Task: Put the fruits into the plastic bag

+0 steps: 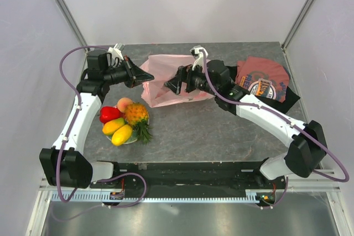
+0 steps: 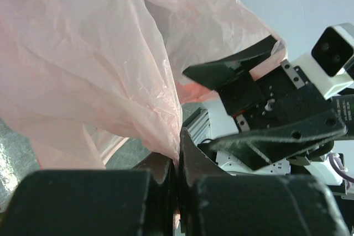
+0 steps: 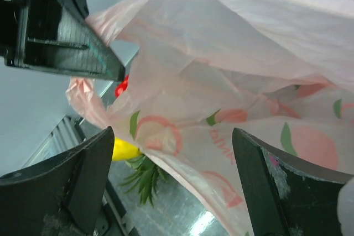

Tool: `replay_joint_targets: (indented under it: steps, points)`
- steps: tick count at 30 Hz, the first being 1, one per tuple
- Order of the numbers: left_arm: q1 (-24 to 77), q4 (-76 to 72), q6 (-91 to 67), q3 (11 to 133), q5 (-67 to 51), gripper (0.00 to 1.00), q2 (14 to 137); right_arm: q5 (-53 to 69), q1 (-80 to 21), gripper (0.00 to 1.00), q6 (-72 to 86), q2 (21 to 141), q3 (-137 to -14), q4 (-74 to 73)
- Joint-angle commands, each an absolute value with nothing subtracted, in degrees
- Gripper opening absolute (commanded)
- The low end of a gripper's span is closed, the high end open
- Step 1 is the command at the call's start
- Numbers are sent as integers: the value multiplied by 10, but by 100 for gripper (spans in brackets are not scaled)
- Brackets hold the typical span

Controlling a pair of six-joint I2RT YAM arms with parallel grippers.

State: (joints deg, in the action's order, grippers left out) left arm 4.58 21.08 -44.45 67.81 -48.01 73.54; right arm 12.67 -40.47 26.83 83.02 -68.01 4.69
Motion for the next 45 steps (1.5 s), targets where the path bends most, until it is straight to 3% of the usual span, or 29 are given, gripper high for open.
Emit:
replay_joint_targets:
  steps: [1, 11, 21, 30, 35, 45]
  points:
    - [43, 199, -442, 703, -480, 2, 736, 144, -431, 94, 287, 861, -700, 32]
    - [45, 189, -450, 680, -494, 2, 726, 177, -481, 95, 303, 899, -727, 66]
    - [45, 187, -426, 665, -488, 2, 723, 219, -486, 96, 364, 846, -717, 134]
    - [37, 222, -378, 664, -462, 1, 723, 366, -435, 98, 536, 826, -685, 279]
    - [37, 223, -376, 670, -459, 2, 725, 357, -438, 98, 465, 847, -719, 139]
    - [90, 198, -377, 700, -454, 2, 758, 403, -482, 98, 498, 967, -827, 142]
